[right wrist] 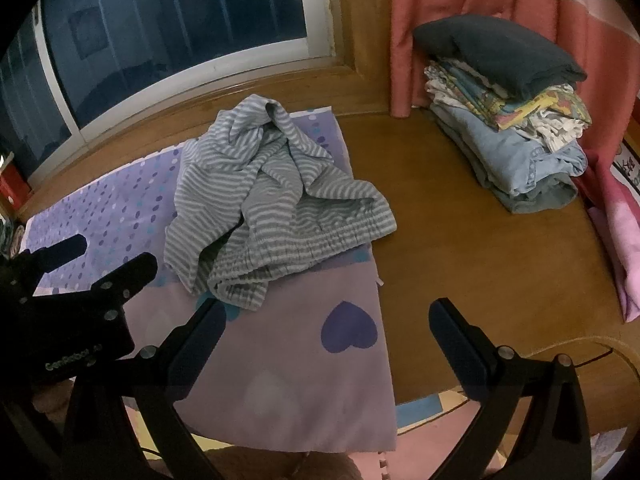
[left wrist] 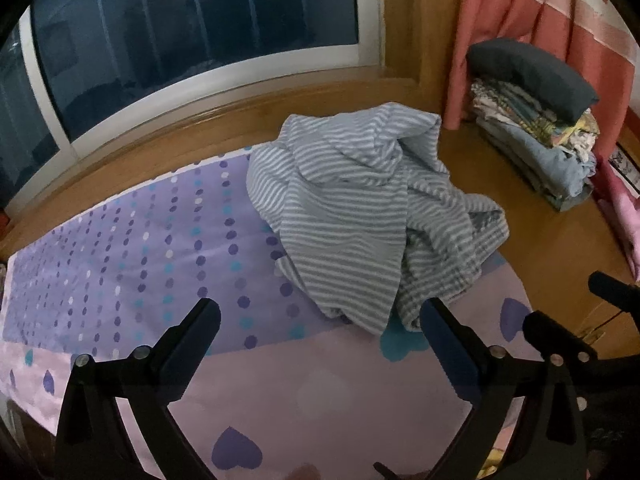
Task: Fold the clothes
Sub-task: 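Reach both grippers toward the crumpled striped garment on the bed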
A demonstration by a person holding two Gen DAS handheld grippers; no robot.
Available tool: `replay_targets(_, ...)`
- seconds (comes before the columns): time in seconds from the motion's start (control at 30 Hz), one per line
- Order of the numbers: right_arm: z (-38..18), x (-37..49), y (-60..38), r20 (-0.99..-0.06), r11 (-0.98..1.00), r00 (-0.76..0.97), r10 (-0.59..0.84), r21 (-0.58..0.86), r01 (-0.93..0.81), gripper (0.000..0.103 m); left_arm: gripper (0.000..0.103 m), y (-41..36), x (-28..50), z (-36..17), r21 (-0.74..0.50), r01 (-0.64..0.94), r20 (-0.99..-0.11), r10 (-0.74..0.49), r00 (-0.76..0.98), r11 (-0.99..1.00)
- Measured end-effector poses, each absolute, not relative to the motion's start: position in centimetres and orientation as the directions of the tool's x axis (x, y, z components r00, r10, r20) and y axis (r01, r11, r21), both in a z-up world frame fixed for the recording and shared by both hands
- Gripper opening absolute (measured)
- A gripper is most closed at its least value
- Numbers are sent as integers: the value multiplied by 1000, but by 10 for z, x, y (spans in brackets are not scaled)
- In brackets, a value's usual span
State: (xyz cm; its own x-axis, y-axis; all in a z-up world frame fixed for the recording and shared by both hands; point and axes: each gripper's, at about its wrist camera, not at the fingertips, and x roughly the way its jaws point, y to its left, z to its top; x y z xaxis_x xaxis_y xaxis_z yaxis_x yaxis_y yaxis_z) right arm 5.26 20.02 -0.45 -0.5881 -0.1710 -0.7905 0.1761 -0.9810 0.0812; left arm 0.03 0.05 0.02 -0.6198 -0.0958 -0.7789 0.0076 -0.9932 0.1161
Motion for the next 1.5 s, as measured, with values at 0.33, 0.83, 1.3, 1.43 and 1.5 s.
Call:
replay_targets(0.33,-2,46,201,-787,-982,-595,-164,73,174,103,99,-17,7,-1,-59,22,-803,34,-595,-998)
replay_targets(0.83,-4,23,201,-783,-973,-586,-207,100,210,103,99,-19,-8,7,-31,60,-773,-15,-634,-998)
replay_targets(1.3,-30,-47,178,-819,-921,-506,-271,69,382,103,99,-16,-71,-29,29,3,-820,-25,-572,-1000)
replay_targets(1.43,-41,-70,171,-831,-906,-473,-294,83,416,103,99,-15,-79,-43,4,2,-835,-5,-550,-1000)
replay_targets(1.5,-47,-81,171,-838,-902,-453,-303,98,421,103,97,-14,-82,-48,-3,2,-840,1,-543,-1000)
